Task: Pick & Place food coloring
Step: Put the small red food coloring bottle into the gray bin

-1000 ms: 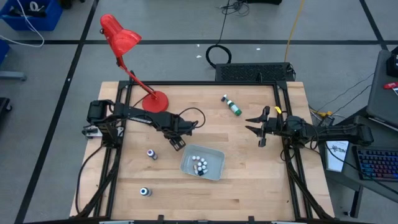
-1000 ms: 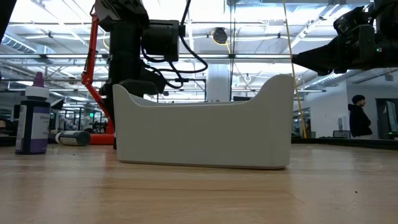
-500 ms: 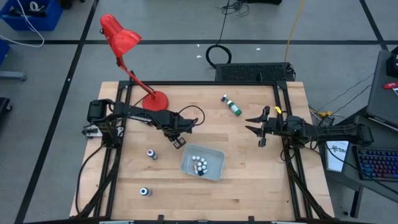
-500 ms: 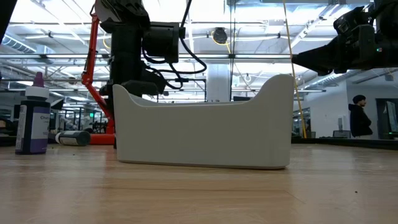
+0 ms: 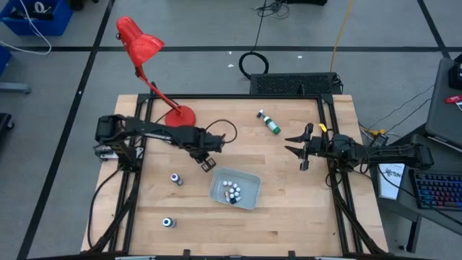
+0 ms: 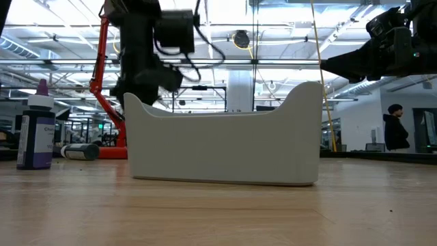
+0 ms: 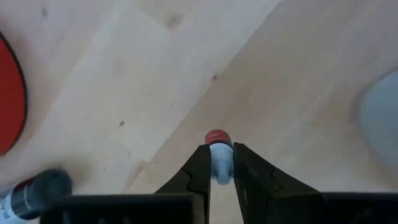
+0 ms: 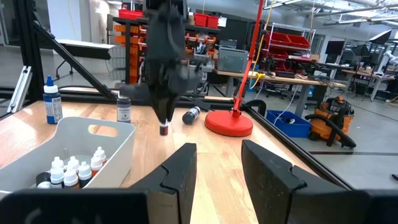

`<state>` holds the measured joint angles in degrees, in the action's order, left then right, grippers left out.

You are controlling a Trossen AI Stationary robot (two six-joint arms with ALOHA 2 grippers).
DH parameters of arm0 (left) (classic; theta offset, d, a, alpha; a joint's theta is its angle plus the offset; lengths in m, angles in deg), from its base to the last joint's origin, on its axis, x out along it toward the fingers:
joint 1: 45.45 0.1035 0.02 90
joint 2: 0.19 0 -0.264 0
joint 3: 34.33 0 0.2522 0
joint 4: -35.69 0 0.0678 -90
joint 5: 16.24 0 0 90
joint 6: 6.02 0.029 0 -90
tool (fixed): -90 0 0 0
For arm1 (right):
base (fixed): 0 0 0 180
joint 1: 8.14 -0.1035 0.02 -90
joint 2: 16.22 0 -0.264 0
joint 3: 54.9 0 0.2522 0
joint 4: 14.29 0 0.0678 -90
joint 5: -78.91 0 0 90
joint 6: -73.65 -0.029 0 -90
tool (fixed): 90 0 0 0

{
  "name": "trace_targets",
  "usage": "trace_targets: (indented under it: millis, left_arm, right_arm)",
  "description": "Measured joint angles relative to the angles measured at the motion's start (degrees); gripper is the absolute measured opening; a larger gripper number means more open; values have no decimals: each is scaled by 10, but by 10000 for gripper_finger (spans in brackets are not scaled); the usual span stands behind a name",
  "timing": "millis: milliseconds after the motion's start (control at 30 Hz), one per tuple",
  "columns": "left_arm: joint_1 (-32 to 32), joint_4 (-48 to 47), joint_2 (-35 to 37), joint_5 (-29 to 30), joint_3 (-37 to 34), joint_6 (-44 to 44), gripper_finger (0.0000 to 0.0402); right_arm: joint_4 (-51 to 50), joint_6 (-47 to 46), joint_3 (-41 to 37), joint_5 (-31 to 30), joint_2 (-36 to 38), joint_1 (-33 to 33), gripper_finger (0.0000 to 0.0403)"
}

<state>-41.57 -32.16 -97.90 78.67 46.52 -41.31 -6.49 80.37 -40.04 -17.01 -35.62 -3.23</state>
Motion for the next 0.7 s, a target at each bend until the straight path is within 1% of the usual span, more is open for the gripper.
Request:
trace_targets:
  millis: [167,333,533,700]
  left_arm:
    - [-13,-17,40,-4,30,-19,48]
    - [-56,-64,40,3,119,-34,48]
    - [-131,-73,1,19,240,-25,48]
    - [-177,-79,-57,21,293,-29,48]
  right_arm:
    - [-1,0,0,0,0,0,116]
    - [-1,0,0,0,0,0,116]
    - [0,0,0,0,0,0,116]
    - [0,0,0,0,0,0,116]
